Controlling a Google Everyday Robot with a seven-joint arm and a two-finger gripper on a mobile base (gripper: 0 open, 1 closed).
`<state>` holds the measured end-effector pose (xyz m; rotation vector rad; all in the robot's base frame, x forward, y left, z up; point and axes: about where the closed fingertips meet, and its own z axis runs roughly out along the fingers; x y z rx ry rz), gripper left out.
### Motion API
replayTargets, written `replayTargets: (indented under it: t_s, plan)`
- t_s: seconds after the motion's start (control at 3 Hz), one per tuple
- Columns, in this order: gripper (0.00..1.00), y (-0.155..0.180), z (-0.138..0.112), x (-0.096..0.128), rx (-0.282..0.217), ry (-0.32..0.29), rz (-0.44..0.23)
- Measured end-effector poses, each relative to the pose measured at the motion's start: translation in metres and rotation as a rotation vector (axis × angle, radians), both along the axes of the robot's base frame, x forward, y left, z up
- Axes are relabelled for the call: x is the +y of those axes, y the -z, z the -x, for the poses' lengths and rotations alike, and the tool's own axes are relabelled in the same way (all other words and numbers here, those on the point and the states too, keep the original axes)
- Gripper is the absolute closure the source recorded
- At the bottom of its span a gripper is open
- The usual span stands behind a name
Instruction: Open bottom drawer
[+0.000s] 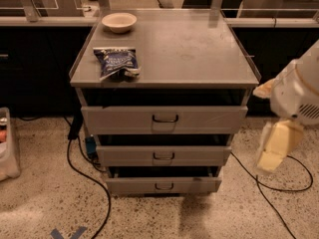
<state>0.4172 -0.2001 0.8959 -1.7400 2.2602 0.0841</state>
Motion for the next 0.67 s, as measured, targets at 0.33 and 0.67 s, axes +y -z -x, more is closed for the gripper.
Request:
replayTargets:
  t_s: [0.33, 0.67]
  plan:
    - [0.00, 0.035, 0.011, 0.007, 0.032, -0.013, 0.001]
    - [0.00, 0.069, 0.024, 0.013, 0.076, -0.030, 0.005]
